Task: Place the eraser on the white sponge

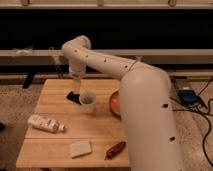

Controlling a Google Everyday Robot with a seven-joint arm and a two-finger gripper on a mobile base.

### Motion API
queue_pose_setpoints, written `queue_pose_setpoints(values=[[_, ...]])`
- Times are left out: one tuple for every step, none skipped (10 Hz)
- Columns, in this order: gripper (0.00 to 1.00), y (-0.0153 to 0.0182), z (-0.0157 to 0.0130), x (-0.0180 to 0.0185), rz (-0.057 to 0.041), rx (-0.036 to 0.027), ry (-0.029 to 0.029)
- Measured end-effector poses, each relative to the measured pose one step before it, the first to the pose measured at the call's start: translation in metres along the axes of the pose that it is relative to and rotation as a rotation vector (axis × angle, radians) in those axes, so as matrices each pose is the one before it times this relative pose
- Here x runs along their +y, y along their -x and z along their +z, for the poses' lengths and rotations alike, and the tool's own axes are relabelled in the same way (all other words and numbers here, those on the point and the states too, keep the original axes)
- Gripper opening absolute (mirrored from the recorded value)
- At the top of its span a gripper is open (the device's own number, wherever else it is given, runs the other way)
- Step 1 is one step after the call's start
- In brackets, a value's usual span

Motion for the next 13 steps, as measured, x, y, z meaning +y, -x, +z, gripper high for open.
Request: queue_pose_setpoints(values=[[0.69, -0.00630, 0.01503, -0.00504, -0.00593, -0.01228, -0.01190], [0.69, -0.01164, 0.02017, -0.00609, -0.00805, -0.01106, -0.01148], [0.69, -0.01002, 0.01599, -0.00462, -0.00544, -0.00814, -0.00782], [0.69, -0.00739, 0.01488, -0.00067, -0.00271, -0.01461, 0.00076], [0.69, -0.00746, 0.00882, -0.00038, -0.00347, -0.00386, -0.00140], [0.69, -0.00655, 0.00805, -0.00047, -0.00636, -0.00150, 0.00062], [0.69, -0.00208, 0.00457, 0.00050, -0.00092, -0.00295, -0.00066], [0.69, 0.00071, 0.01117, 0.00429, 0.00888, -0.00578, -0.00426], [0.69, -0.00162, 0.00549, 0.00659, 0.00782, 0.00408, -0.00110], [0.69, 0.00277, 0.00154, 0.00866, 0.01565, -0.00179, -0.00349], [0.69, 0.00555, 0.00169, 0.01323, 0.02628, -0.00337, -0.00697], [0.69, 0.00742, 0.00267, 0.01679, 0.03431, -0.00549, -0.00282], [0.69, 0.00360, 0.00271, 0.01023, 0.02295, -0.00452, -0.00005]])
